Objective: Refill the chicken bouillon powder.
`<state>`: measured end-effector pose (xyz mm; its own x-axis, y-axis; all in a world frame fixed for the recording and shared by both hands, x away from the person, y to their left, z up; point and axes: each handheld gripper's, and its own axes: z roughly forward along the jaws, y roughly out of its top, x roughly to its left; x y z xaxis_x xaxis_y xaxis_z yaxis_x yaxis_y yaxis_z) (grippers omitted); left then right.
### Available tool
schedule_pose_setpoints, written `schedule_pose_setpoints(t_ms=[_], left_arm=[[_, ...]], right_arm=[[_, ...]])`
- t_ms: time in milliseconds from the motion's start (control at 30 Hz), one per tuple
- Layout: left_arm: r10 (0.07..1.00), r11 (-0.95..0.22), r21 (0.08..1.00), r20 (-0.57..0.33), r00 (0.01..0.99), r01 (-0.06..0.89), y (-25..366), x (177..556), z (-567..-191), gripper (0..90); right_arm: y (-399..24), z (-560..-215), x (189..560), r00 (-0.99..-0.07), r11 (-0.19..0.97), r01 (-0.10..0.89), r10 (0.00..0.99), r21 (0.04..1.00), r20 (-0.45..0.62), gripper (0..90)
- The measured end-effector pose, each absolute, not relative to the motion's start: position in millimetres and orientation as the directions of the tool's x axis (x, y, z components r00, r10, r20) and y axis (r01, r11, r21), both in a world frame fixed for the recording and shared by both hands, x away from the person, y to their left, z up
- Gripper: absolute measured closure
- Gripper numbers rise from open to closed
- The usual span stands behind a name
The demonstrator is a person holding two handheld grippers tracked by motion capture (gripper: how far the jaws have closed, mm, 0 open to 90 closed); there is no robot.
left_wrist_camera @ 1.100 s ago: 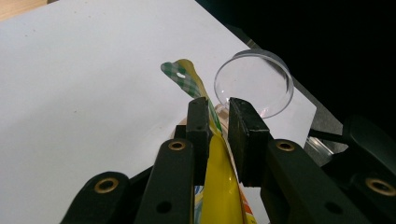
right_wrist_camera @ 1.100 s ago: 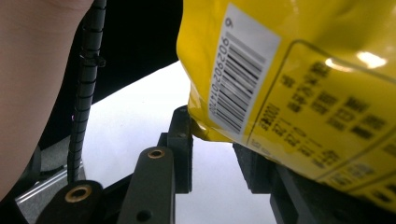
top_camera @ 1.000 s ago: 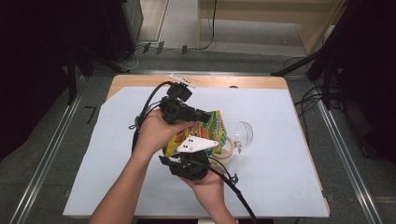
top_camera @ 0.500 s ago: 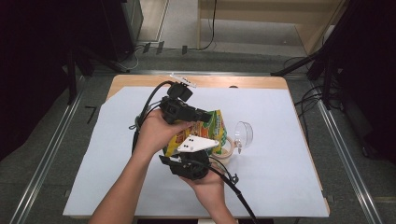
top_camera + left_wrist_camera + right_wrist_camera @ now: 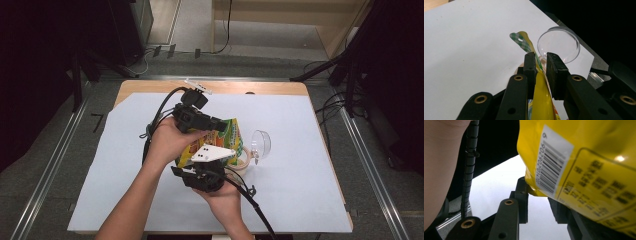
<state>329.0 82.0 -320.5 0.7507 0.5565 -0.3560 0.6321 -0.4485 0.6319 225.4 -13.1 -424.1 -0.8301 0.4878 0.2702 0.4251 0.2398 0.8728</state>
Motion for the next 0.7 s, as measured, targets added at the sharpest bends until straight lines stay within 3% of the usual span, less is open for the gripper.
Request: schedule_pose_setpoints(t_ms=[700], left_arm=[[0.547,-0.439,0.622,-0.387,0.742,0.648,83.7,334.4,-322.8,78.7]], right_arm=[[-13.7,-423.7,226.2,-0.832,0.253,0.413,0.496,0.875,0.249,71.4]])
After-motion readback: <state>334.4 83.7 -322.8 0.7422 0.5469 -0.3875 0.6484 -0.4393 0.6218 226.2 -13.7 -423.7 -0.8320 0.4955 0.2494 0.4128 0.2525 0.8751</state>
